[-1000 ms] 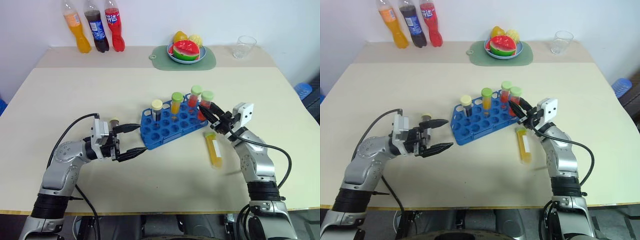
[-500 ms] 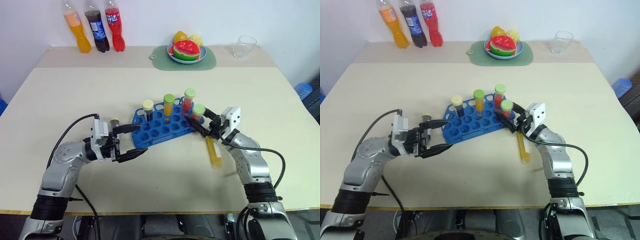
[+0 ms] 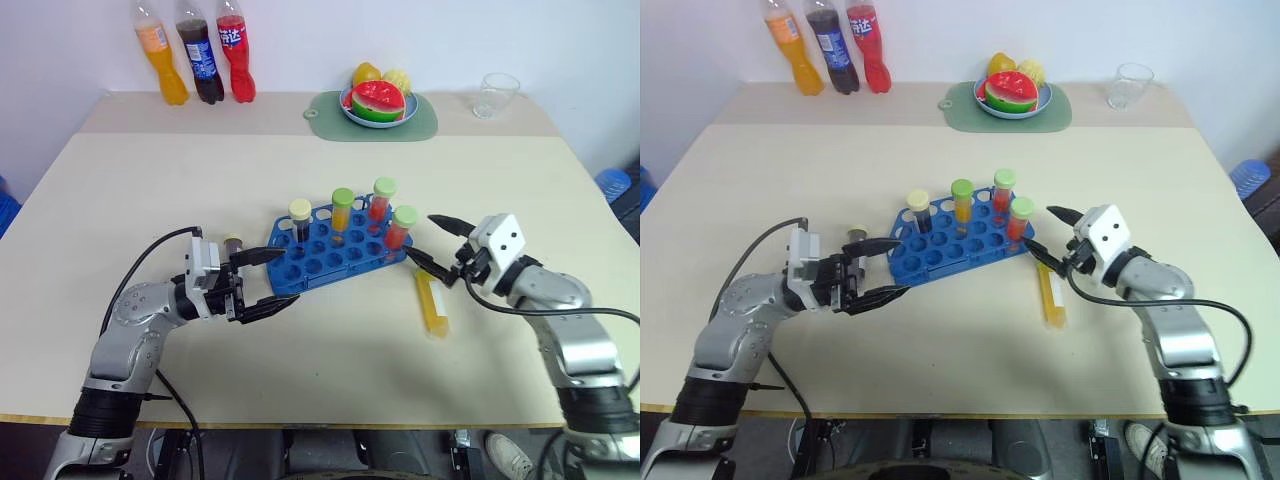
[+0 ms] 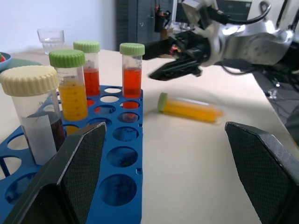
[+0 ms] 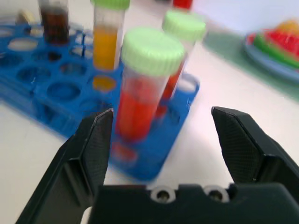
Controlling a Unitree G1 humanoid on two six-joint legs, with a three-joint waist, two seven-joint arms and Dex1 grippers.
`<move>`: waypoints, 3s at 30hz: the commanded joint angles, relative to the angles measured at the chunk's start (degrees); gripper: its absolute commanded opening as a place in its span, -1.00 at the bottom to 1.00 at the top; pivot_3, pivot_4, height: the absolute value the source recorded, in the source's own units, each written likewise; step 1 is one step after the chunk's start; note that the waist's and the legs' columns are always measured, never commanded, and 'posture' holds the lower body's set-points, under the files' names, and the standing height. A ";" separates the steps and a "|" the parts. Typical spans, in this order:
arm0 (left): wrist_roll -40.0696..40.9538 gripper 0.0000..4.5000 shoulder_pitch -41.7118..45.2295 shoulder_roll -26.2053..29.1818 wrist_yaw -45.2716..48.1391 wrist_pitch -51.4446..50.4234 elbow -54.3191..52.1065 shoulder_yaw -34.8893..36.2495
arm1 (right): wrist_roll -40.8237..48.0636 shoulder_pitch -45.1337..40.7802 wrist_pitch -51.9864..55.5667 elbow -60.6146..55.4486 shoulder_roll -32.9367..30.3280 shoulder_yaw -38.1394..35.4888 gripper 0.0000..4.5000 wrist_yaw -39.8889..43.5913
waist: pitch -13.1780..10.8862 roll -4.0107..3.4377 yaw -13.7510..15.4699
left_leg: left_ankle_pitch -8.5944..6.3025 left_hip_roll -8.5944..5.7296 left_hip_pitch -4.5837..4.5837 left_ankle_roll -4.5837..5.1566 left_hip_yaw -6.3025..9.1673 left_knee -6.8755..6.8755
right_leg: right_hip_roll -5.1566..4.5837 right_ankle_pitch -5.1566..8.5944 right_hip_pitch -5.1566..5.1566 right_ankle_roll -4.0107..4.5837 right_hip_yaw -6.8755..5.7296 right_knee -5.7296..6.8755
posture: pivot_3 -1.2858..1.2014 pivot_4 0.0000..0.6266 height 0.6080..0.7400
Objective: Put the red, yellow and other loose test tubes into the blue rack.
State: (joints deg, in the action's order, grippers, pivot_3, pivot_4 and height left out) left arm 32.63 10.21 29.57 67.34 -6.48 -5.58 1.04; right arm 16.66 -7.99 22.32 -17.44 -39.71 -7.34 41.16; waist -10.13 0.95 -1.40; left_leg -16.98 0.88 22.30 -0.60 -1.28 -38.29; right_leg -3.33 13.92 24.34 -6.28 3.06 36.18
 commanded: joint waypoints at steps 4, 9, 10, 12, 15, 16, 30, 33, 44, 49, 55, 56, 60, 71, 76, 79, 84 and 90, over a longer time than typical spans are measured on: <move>-0.93 0.87 2.16 -2.07 0.74 1.70 1.14 -1.22 | 14.81 -3.23 41.27 -13.64 -10.16 -7.42 0.64 -2.28 | 0.01 0.03 0.55 | 0.00 0.01 0.00 0.00 0.02 -0.05 | 0.01 0.01 -0.01 0.02 0.01 0.01 | 0.03 -0.52 1.00; -1.45 0.87 2.64 -3.57 1.18 2.22 2.17 -2.18 | 19.98 -13.21 67.25 -12.73 -8.76 -8.45 0.64 -6.41 | 0.02 0.03 0.51 | 0.00 0.02 0.02 0.01 0.05 -0.04 | 0.01 0.01 -0.01 0.03 0.01 -0.03 | 0.03 -0.52 1.00; -1.55 0.87 2.71 -3.80 1.17 2.26 2.25 -2.39 | 20.24 -14.24 69.06 -11.97 -8.50 -7.95 0.64 -7.31 | 0.02 0.04 0.56 | 0.00 0.02 0.02 0.01 0.05 -0.04 | 0.02 0.01 0.00 0.03 0.00 -0.03 | 0.03 -0.52 1.00; -1.78 0.87 2.85 -4.09 1.37 2.40 2.42 -2.61 | 20.67 -15.24 70.18 -10.96 -7.77 -7.08 0.64 -8.76 | 0.02 0.04 0.62 | 0.00 0.02 0.05 0.01 0.05 -0.04 | 0.03 0.01 0.00 0.03 -0.01 -0.05 | 0.03 -0.52 1.00; -2.17 0.87 3.20 -3.77 2.35 2.66 2.51 -2.83 | 21.74 -16.37 70.18 -7.65 -5.99 -4.40 0.64 -11.80 | 0.02 0.04 0.66 | -0.01 -0.01 0.10 0.01 0.04 -0.04 | 0.02 0.01 0.00 0.02 -0.01 -0.09 | 0.03 -0.52 1.00; -2.25 0.87 3.27 -3.47 2.87 2.64 2.32 -2.95 | 21.88 -16.85 70.18 -6.46 -5.51 -3.57 0.64 -12.68 | 0.02 0.04 0.61 | 0.00 -0.02 0.10 0.01 0.03 -0.04 | 0.01 0.01 0.00 0.02 0.00 -0.10 | 0.03 -0.52 1.00; -2.21 0.87 5.19 5.94 14.22 2.68 0.97 -3.38 | 24.71 -20.27 70.18 0.34 -4.37 5.11 0.64 -18.99 | 0.04 0.09 0.41 | 0.00 0.02 0.12 0.02 0.04 -0.01 | 0.08 0.01 0.04 0.02 0.00 -0.09 | 0.03 -0.52 1.00; -2.21 0.87 5.99 5.78 14.67 2.51 1.59 -3.43 | 22.94 -18.60 70.17 -0.57 -5.87 7.34 0.42 -18.95 | 0.07 0.14 0.44 | 0.00 0.03 0.11 0.02 0.05 -0.01 | 0.08 0.01 0.04 0.02 -0.01 -0.08 | 0.03 -0.52 1.00; -2.74 0.87 7.47 3.82 14.46 2.36 3.15 -4.18 | 17.25 -11.84 54.97 -7.30 -14.95 10.42 -0.50 -13.61 | 0.21 0.37 0.96 | -0.01 -0.01 0.14 0.03 0.05 -0.01 | 0.01 0.02 0.01 0.00 -0.02 -0.16 | 0.03 -0.52 1.00; -2.38 0.87 7.50 2.65 12.36 2.30 4.34 -2.92 | 23.21 -2.98 33.19 -13.45 -13.01 -2.28 -0.50 2.77 | 0.20 0.41 0.65 | -0.02 -0.05 0.19 0.05 0.03 -0.03 | -0.01 0.02 0.00 -0.03 -0.02 -0.23 | 0.03 -0.52 1.00; -2.92 0.87 5.90 2.37 10.50 3.69 8.92 -0.72 | 22.32 0.49 11.02 -14.59 -4.14 -4.33 -0.50 11.33 | 0.19 0.40 0.24 | -0.02 0.16 0.04 0.05 0.05 -0.01 | 0.32 0.02 0.01 -0.02 0.03 -0.11 | 0.03 -0.52 1.00; -3.40 0.87 5.65 2.73 10.75 4.39 10.04 -0.41 | 23.16 -0.19 8.32 -13.90 -1.37 -3.79 -0.50 12.49 | 0.19 0.40 0.30 | -0.02 0.21 0.04 0.05 0.06 -0.02 | 0.38 0.02 0.01 -0.01 0.04 -0.09 | 0.03 -0.52 1.00; -3.89 0.87 5.07 3.95 11.15 6.03 12.86 1.07 | 20.86 -3.97 1.02 -10.99 8.88 0.17 -0.50 9.39 | 0.19 0.40 0.31 | -0.02 0.36 0.04 0.04 0.06 -0.04 | 0.50 -0.01 0.01 0.05 0.04 -0.08 | 0.03 -0.52 1.00; -3.22 0.87 4.22 6.13 10.92 6.19 12.63 3.46 | 4.85 -10.47 -21.89 6.47 27.40 10.71 -0.50 2.08 | 0.19 0.36 0.46 | -0.01 0.39 0.05 0.02 0.03 -0.03 | 0.48 -0.05 0.05 0.13 0.02 -0.04 | 0.03 -0.52 1.00; -2.63 0.87 4.73 6.70 10.58 5.55 12.18 4.73 | 0.96 -9.74 -28.59 11.76 29.79 12.40 -0.50 0.98 | 0.18 0.34 0.42 | -0.01 0.39 0.05 0.02 0.01 -0.03 | 0.48 -0.05 0.06 0.14 0.02 -0.03 | 0.03 -0.52 1.00; -2.45 0.87 4.27 6.61 9.89 5.22 11.01 4.85 | -1.39 -10.17 -32.50 15.73 30.16 12.10 -0.50 -0.31 | 0.18 0.34 0.38 | -0.01 0.39 0.04 0.01 0.02 -0.03 | 0.48 -0.06 0.06 0.15 0.02 -0.02 | 0.03 -0.52 1.00; -2.19 0.87 3.32 6.59 9.08 4.88 9.55 4.97 | -2.73 -11.02 -36.50 20.98 29.66 11.35 -0.50 -1.09 | 0.18 0.34 0.35 | -0.01 0.39 0.04 0.01 0.01 -0.03 | 0.48 -0.07 0.06 0.16 0.02 -0.01 | 0.03 -0.52 1.00; -1.89 0.87 2.48 6.79 8.53 4.67 8.69 5.48 | -2.21 -11.26 -38.18 22.92 28.74 10.73 -0.50 -0.83 | 0.18 0.34 0.28 | -0.01 0.43 0.02 0.01 0.01 -0.03 | 0.50 -0.07 0.07 0.17 0.02 0.01 | 0.03 -0.52 1.00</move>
State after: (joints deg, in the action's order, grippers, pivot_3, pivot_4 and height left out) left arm 29.44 12.97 35.80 75.98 -1.92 5.26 5.08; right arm 13.82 -18.73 -15.04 6.12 -10.54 4.04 40.28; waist -9.95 1.29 -1.12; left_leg -16.99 1.31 22.33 -0.59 -1.27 -38.31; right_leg -2.83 13.85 24.40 -6.11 3.08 36.19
